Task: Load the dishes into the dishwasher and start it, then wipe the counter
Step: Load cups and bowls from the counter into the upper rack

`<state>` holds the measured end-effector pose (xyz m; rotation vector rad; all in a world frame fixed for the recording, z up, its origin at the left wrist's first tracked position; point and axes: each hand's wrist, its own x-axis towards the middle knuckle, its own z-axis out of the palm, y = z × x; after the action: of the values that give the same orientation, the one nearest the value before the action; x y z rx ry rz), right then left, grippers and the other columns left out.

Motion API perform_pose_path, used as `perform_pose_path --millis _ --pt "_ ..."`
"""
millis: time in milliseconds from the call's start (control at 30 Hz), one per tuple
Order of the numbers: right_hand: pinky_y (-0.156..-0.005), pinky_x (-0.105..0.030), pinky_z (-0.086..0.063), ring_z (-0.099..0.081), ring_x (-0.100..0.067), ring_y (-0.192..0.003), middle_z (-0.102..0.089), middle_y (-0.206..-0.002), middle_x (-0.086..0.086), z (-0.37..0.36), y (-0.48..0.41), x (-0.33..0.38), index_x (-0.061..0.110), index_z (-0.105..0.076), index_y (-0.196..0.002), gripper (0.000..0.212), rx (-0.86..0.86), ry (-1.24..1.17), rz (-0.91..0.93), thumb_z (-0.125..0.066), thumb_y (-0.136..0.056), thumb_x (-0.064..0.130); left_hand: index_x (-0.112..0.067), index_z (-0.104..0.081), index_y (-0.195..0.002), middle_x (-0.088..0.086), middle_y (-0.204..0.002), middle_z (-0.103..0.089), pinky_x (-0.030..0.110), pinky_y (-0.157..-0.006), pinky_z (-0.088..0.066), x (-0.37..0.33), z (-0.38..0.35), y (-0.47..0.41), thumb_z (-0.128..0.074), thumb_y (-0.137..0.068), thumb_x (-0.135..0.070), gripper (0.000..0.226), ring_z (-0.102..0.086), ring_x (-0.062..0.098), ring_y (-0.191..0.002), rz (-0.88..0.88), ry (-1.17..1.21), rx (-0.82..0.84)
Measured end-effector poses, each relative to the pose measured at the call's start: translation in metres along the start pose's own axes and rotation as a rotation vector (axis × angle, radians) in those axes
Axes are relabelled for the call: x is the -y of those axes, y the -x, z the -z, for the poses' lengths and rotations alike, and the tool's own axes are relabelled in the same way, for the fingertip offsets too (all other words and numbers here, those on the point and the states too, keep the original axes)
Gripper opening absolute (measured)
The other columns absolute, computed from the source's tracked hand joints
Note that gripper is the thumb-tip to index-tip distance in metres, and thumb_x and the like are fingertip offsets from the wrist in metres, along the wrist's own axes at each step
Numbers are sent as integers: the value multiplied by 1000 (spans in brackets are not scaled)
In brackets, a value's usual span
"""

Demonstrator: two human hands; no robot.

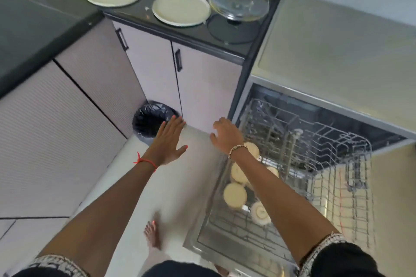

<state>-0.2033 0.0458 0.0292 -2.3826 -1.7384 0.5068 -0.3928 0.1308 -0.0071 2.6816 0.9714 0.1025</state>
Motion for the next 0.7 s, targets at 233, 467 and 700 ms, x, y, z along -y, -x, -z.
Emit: perform_pose_path --millis 233,467,700 --pt "-96 -37 -40 -48 -28 -113 -52 -122 -14 14 -69 73 2 -50 -121 35 -37 46 -87 -39 -96 23 -5 -27 -145 9 -155 -18 42 -116 0 105 60 -31 -51 -89 -38 69 -4 26 -146 -26 -17 -14" --pt "-93 -36 -43 -52 -28 -110 -54 -121 -12 48 -140 129 3 -52 -120 34 -106 57 -105 -39 -96 23 -6 -30 -143 10 -154 -21 44 -116 0 183 117 -74 -56 -91 -28 63 -4 25 -146 -47 -3 -100" --pt "-86 -35 -46 -56 -28 -103 -60 -114 -12 79 -230 159 4 -59 -110 28 -198 29 -65 -42 -95 22 -8 -28 -144 8 -155 -19 42 -116 1 247 155 -136 -53 -92 -26 61 -2 24 -146 -9 -17 -148"
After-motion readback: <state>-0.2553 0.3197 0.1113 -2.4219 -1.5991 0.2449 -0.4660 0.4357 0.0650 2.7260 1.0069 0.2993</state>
